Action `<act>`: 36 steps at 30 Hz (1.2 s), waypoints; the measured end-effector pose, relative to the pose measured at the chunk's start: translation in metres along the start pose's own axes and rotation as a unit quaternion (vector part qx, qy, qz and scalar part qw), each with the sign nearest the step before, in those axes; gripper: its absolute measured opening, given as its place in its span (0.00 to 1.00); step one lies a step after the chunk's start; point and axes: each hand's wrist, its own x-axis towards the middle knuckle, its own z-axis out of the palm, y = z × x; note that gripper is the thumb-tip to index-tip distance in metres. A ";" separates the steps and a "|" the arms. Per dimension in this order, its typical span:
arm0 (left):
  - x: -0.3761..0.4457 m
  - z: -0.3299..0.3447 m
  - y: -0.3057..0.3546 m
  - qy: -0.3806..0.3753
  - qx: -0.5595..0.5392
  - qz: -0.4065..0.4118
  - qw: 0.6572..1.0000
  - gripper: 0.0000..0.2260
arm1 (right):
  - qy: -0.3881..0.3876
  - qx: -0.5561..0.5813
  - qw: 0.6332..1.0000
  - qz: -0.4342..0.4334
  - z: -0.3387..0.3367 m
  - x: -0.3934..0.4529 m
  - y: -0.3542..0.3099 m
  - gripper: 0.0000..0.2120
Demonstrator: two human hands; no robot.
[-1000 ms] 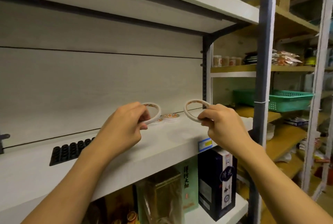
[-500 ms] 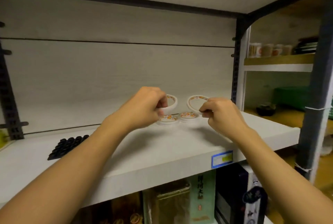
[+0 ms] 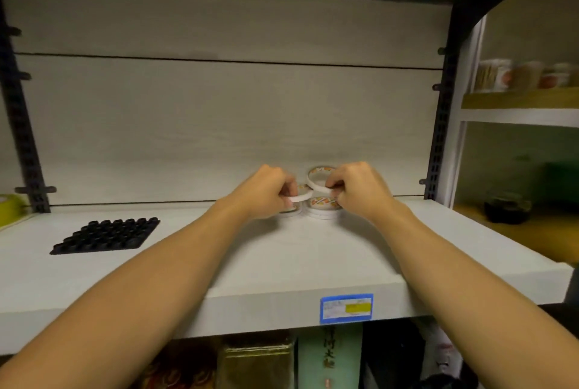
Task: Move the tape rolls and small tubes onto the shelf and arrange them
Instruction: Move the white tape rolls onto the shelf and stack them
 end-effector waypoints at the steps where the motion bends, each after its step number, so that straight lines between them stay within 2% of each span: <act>1: 0.001 0.001 -0.003 0.004 -0.005 -0.003 1.000 0.09 | -0.006 0.011 1.000 0.003 0.001 0.001 0.002 0.14; 12: 0.007 0.022 -0.033 -0.055 0.016 -0.034 0.998 0.10 | -0.068 0.019 0.997 0.026 0.012 0.002 0.005 0.13; 24: 0.014 0.025 -0.037 -0.075 0.020 -0.036 0.996 0.10 | -0.082 0.021 0.996 0.042 0.016 0.003 0.005 0.10; 36: 0.014 0.015 -0.035 -0.107 0.031 -0.012 0.994 0.17 | -0.128 0.028 0.991 0.027 0.020 0.005 0.008 0.07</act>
